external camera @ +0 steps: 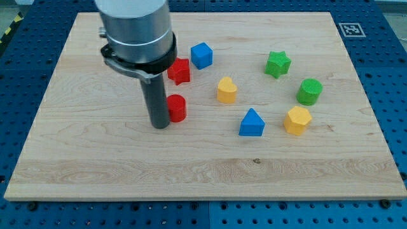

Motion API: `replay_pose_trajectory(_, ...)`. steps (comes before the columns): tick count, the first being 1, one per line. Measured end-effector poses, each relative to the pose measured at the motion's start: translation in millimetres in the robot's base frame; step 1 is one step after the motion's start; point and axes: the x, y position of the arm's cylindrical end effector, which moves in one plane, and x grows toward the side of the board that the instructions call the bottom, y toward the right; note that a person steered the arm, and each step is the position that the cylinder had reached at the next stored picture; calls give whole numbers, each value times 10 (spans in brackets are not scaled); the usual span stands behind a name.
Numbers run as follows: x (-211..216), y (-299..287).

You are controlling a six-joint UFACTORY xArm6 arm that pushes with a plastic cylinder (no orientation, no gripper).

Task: Move the arm diagonally to the top left of the red circle

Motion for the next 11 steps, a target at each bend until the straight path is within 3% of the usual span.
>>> replay_pose_trajectory(3, -51, 142)
replay_pose_trajectory(4, -366, -300)
replay_pose_trajectory(5, -939, -778)
replay_pose_trajectory(6, -1475, -873)
replay_pose_trajectory(7, -1656, -873)
replay_pose_trajectory(11, -1782, -762)
